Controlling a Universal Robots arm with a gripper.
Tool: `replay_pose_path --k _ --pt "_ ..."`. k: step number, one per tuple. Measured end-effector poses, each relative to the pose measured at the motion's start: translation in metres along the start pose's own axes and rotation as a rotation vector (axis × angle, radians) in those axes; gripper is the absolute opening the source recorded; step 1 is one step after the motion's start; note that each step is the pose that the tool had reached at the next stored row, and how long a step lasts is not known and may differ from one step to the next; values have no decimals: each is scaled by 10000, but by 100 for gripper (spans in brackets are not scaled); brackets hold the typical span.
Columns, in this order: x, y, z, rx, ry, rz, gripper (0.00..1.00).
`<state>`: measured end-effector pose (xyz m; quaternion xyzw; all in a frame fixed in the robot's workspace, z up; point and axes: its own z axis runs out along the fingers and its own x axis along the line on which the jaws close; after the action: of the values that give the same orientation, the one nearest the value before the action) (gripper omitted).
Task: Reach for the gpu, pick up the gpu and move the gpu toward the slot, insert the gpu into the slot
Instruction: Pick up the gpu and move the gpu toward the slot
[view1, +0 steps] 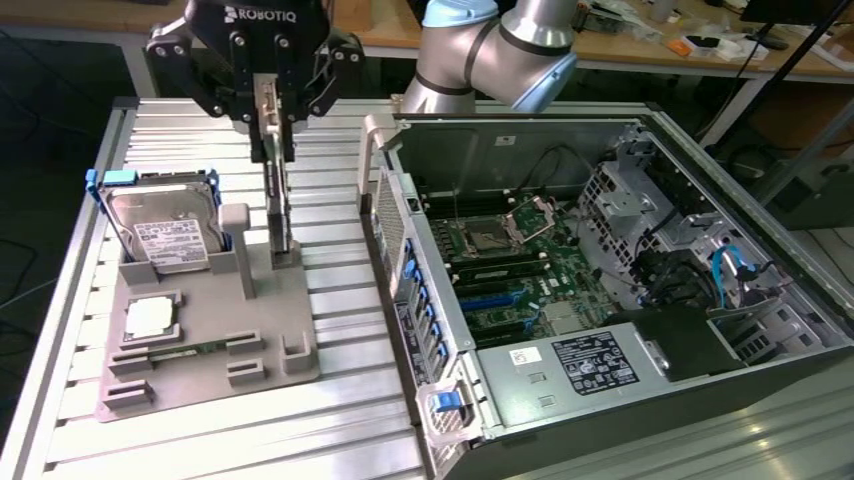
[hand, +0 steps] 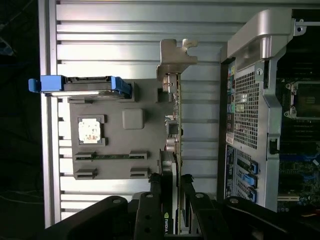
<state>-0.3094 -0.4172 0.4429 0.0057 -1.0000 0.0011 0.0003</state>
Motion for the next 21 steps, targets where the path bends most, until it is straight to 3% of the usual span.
replay_pose_path --k 5,6,8,10,21 --pt "0 0 -86 -1 0 0 27" --pt "-6 -3 -87 -28 2 -1 27" --pt "-55 -9 -87 -158 9 1 27" --pt "-127 -14 -87 -219 28 -1 27" --pt "-490 -39 -87 -289 161 1 27"
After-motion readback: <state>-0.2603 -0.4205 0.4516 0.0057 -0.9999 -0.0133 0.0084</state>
